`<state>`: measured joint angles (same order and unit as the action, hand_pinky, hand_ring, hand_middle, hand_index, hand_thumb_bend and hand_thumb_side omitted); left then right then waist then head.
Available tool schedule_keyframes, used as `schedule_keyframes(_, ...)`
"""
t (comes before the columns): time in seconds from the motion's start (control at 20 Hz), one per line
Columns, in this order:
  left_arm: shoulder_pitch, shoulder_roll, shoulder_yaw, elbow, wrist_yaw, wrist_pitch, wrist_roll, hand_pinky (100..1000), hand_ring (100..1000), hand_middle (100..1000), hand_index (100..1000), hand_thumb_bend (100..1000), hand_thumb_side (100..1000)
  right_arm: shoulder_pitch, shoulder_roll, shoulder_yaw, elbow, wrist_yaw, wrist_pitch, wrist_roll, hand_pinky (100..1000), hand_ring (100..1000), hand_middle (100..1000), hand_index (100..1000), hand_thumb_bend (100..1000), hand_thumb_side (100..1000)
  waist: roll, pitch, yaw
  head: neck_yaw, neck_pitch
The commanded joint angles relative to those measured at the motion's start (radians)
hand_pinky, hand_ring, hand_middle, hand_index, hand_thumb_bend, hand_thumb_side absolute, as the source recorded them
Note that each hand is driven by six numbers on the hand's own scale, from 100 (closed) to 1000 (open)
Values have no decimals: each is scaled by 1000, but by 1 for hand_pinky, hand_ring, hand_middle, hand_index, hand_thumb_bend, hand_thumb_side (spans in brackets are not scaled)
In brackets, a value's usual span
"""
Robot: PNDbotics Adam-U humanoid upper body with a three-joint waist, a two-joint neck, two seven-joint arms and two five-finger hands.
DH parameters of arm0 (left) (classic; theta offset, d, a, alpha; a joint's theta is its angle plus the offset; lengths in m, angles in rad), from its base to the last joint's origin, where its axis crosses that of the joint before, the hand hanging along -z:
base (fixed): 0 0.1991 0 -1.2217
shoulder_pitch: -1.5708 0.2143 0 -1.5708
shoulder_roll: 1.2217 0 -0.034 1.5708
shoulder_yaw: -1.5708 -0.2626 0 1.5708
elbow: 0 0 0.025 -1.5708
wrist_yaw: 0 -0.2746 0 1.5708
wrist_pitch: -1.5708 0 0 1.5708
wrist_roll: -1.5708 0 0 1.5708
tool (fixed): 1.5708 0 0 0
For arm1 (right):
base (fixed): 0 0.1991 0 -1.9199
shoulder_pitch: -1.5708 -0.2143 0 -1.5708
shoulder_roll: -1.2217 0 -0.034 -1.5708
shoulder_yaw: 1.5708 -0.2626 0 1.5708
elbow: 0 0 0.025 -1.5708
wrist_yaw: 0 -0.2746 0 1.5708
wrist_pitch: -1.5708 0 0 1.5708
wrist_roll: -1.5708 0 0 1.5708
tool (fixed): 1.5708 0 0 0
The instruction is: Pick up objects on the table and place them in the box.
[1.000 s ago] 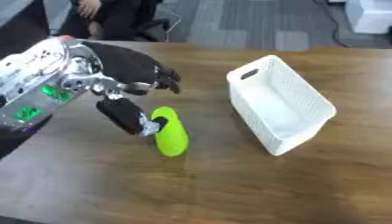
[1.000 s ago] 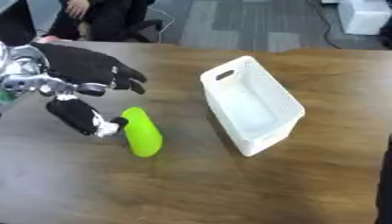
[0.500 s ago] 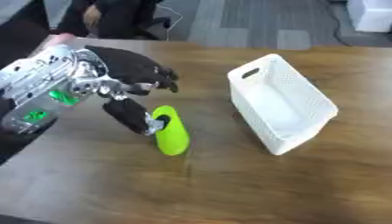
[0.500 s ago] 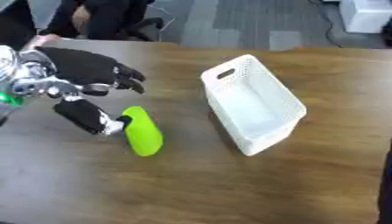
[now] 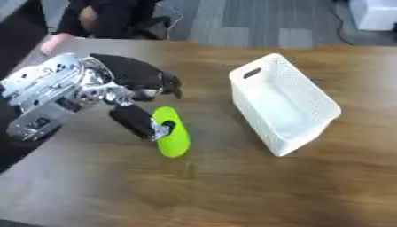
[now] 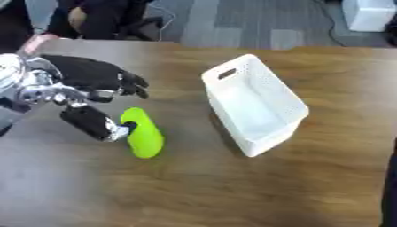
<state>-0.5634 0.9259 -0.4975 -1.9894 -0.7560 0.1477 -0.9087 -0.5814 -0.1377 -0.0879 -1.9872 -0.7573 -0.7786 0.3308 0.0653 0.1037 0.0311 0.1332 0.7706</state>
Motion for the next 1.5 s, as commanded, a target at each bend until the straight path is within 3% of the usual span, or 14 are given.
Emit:
schedule_keyframes(0.05,-1,25,-1,-11,5,12,2,1000,1000,1000,984,720,869,-21,0,3,-13,-2,-76,83,274,318,361,491,100,1000,0,-7,-3,6,-1)
schedule_keyframes(0.75,17,25,-19,-11,-23,33,2,1000,1000,1000,996,755,881,-27,4,4,-13,-8,-74,90,275,318,361,492,100,1000,-3,0,-9,10,-1)
schedule_keyframes(1.05,27,23,-20,-11,-39,34,2,1000,1000,1000,997,748,833,-29,5,4,-13,-12,-73,93,275,318,361,492,100,1000,-5,3,-11,16,-1)
schedule_keyframes(1.5,48,19,-26,-11,-57,40,2,1000,1000,1000,993,748,831,-31,6,3,-13,-17,-71,98,276,319,361,492,100,1000,-9,7,-12,22,-1)
